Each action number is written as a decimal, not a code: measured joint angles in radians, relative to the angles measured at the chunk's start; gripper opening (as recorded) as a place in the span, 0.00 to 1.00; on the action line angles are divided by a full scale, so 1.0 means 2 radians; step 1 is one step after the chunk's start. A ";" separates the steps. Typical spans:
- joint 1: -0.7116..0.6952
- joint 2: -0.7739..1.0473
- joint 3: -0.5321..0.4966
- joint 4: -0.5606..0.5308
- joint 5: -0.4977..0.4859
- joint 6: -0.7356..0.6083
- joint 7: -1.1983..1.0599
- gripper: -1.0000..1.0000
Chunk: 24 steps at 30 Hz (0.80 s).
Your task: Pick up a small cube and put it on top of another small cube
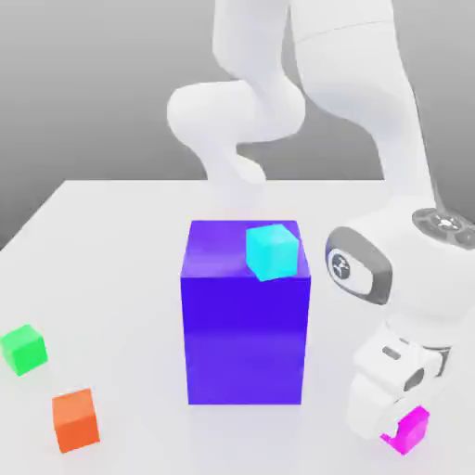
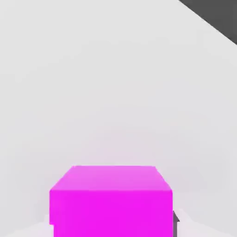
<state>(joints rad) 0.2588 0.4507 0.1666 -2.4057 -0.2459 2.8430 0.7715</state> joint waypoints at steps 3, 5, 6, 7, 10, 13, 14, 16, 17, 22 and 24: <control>-0.015 -0.044 0.020 -0.010 0.022 -0.034 -0.017 0.00; -0.023 -0.071 0.032 -0.012 0.037 -0.056 -0.031 0.00; -0.028 -0.072 0.030 -0.004 0.040 -0.060 -0.035 0.00; -0.038 -0.074 0.021 0.001 0.043 -0.063 -0.036 0.00; -0.076 -0.075 -0.016 0.016 0.051 -0.068 -0.033 0.00; -0.113 -0.075 -0.052 0.027 0.058 -0.071 -0.029 0.00; -0.124 -0.078 -0.064 0.027 0.061 -0.072 -0.026 0.00; -0.148 -0.087 -0.088 0.020 0.068 -0.075 -0.019 0.00; -0.161 -0.093 -0.100 0.014 0.072 -0.076 -0.015 0.00; -0.225 -0.130 -0.167 -0.022 0.093 -0.082 0.009 0.00; -0.254 -0.148 -0.198 -0.039 0.103 -0.085 0.020 0.00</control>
<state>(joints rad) -0.2499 0.1556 -0.2303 -2.4839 -0.0390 2.6727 0.8114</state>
